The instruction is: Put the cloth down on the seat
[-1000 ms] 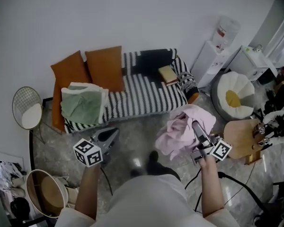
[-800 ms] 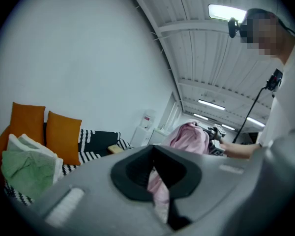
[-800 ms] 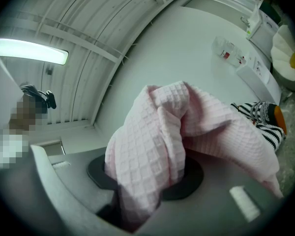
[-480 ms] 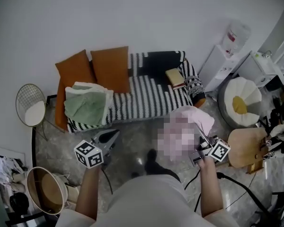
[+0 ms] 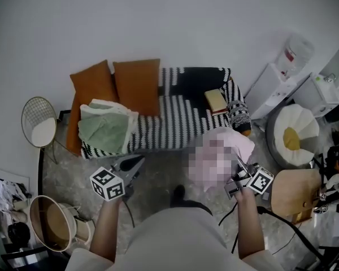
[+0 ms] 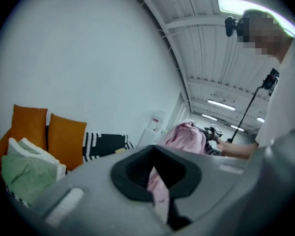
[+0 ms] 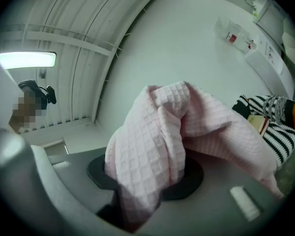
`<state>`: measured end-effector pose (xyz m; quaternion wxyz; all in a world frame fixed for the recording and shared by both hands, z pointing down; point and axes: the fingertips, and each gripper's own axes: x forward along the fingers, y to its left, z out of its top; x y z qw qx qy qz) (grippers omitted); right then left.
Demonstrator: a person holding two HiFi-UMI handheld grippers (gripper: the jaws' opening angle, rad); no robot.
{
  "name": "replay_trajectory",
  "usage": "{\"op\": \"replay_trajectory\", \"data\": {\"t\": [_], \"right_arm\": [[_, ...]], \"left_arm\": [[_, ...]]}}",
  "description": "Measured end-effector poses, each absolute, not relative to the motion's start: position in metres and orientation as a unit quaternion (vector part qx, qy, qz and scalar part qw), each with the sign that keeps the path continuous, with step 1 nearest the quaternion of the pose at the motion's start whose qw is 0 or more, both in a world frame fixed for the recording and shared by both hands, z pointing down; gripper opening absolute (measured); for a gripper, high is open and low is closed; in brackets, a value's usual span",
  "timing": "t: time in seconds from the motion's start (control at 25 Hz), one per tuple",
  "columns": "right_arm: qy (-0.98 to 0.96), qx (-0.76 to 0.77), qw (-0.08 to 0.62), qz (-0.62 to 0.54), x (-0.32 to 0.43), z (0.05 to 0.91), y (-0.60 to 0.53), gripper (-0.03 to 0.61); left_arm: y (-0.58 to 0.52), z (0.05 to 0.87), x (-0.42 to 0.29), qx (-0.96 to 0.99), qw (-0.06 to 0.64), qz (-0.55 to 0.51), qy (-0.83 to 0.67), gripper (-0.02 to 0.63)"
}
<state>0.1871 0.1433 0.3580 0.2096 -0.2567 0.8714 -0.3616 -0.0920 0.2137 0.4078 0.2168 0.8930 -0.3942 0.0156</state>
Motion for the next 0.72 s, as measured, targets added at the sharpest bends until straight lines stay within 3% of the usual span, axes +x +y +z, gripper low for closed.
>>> {"op": "replay_trajectory", "data": {"t": [0.72], "right_arm": [[0.879,-0.223,0.17,-0.386,0.228,0.393,-0.003,0.181]], "left_arm": [[0.087,0.435,-0.03,0.877,0.224,0.025,-0.424,0.002]]}}
